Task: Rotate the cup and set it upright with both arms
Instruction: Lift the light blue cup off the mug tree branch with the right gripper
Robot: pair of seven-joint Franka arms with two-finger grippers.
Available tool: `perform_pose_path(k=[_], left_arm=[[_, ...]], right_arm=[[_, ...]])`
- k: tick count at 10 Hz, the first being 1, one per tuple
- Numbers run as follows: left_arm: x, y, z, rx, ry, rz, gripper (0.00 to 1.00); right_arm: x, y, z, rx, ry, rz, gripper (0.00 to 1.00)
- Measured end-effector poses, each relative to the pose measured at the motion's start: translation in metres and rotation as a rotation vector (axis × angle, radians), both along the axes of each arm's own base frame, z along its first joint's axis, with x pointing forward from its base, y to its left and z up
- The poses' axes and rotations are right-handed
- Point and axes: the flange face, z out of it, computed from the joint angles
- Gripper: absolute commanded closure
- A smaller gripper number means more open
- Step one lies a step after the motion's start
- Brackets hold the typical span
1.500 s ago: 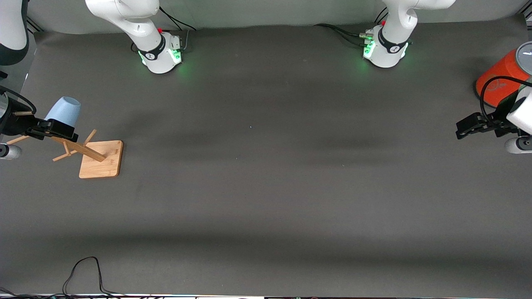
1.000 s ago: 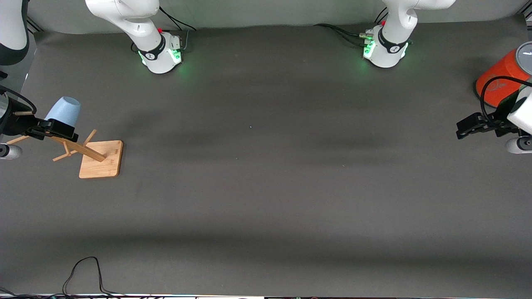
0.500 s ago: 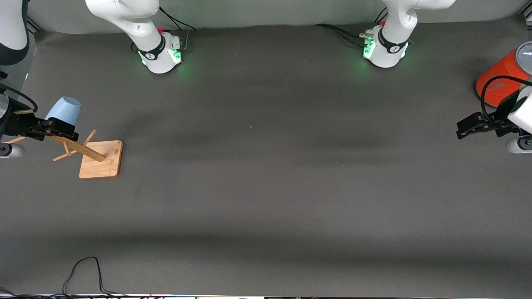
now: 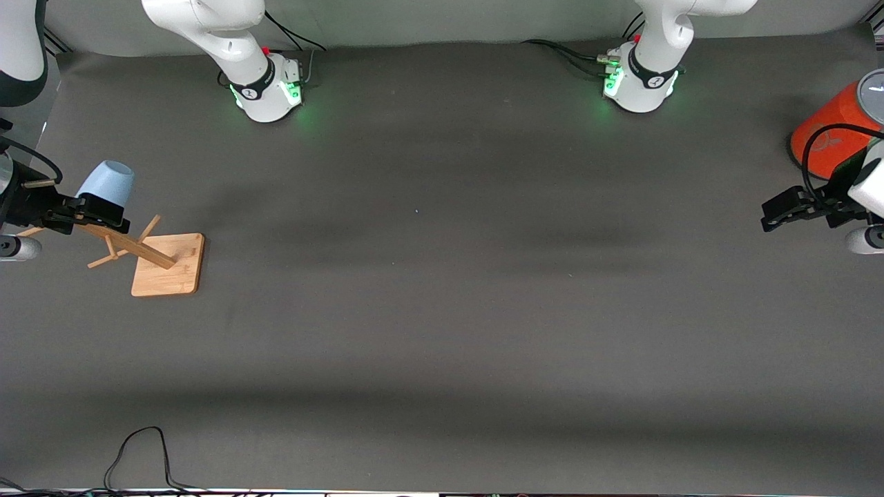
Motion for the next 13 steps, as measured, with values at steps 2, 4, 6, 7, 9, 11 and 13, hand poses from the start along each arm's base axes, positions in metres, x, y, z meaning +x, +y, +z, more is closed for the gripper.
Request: perform_pose_path(k=[2, 4, 6, 7, 9, 11, 13], left_arm=[[0.000, 0.000, 0.000, 0.000, 0.001, -0.001, 0.00], [0.000, -0.006, 0.000, -0.001, 0.001, -0.010, 0.00], [0.000, -0.010, 0.000, -0.001, -0.001, -0.016, 0.00], [0.002, -0.010, 0.000, -0.001, -0.009, -0.017, 0.00], [0.005, -0.011, 0.001, -0.001, -0.037, -0.018, 0.00], [0.009, -0.012, 0.000, -0.001, -0.052, -0.019, 0.00], [0.012, -0.015, -0.002, 0.000, -0.057, -0.024, 0.00]], right_arm=[[0.000, -0.001, 0.000, 0.000, -0.001, 0.000, 0.00], [-0.002, -0.002, 0.002, 0.000, 0.002, -0.002, 0.00], [-0.008, -0.013, 0.006, -0.002, 0.011, -0.021, 0.00], [-0.015, -0.022, 0.007, -0.002, 0.017, -0.038, 0.00], [-0.037, -0.055, 0.002, 0.003, 0.045, -0.101, 0.00], [-0.068, -0.098, -0.006, 0.021, 0.073, -0.196, 0.00], [-0.093, -0.114, -0.011, 0.030, 0.090, -0.336, 0.00]])
